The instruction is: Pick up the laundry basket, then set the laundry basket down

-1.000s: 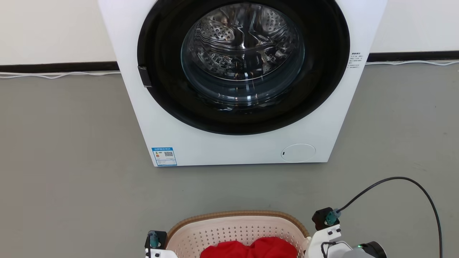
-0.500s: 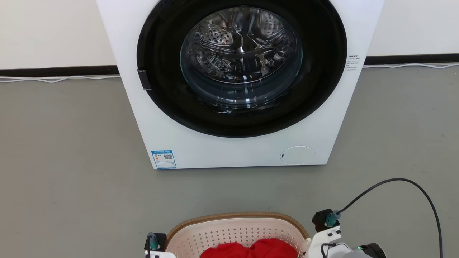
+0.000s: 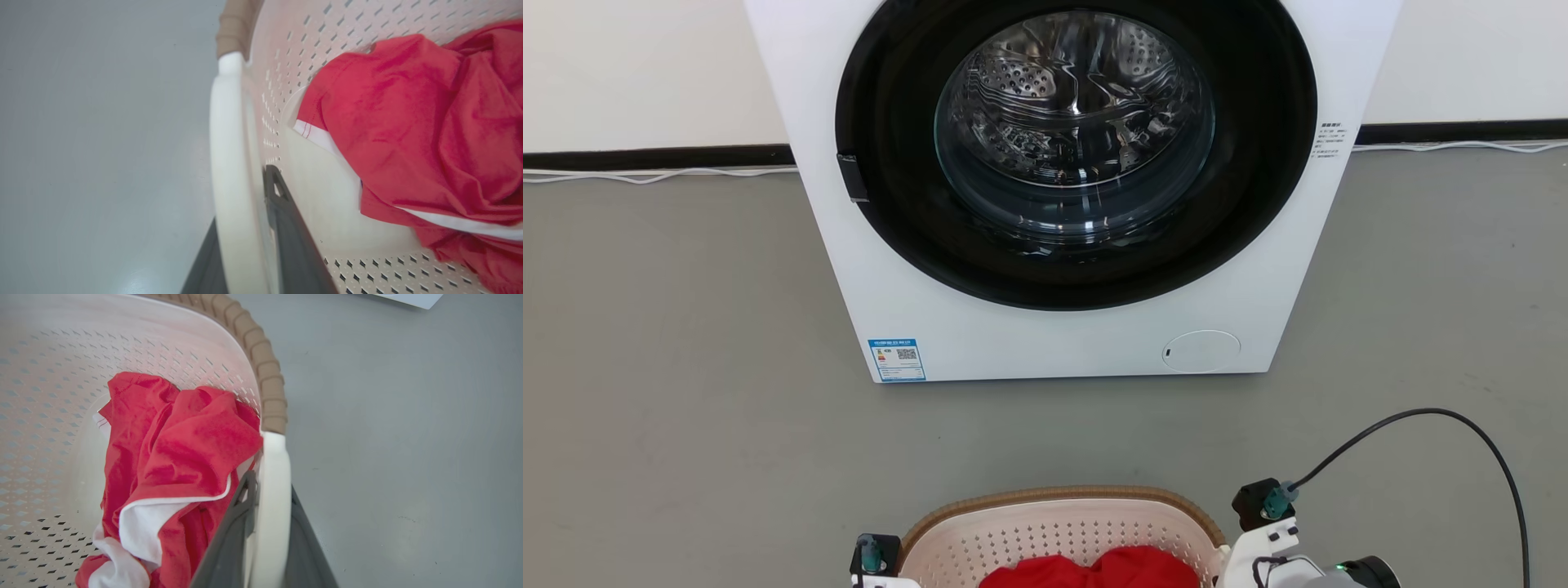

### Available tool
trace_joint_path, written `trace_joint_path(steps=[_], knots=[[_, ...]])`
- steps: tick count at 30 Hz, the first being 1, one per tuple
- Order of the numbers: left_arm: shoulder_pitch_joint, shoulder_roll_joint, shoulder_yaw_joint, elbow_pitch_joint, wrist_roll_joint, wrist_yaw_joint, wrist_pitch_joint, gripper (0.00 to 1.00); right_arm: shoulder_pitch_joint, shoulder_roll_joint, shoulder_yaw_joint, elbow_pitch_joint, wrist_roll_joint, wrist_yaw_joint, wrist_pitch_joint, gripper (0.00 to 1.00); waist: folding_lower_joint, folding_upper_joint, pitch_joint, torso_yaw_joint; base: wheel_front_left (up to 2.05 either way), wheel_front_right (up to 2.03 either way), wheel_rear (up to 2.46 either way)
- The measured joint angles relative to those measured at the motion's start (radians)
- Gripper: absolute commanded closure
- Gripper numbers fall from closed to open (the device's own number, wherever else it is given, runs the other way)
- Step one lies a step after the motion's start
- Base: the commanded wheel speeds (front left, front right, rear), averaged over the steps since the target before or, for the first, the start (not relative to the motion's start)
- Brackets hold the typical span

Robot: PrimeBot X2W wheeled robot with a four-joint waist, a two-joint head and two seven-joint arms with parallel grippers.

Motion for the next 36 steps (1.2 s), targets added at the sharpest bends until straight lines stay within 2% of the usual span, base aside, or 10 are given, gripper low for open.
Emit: trace_joint_path(steps=[25,36], knots=[[-0.006,0.0,-0.056,0.01,-0.053,0.0,-0.018,1.0,-0.003,0.0,0.039,0.008,0.048,0.0,-0.018,1.0,0.0,0.0,0.016,-0.005,0.0,0.0,0.0],[-0.07,0.005,-0.056,0.009,-0.088,0.008,-0.072,1.0,-0.07,-0.003,0.049,0.007,0.046,0.0,-0.083,1.0,0.0,0.0,0.086,-0.014,0.0,0.0,0.0]])
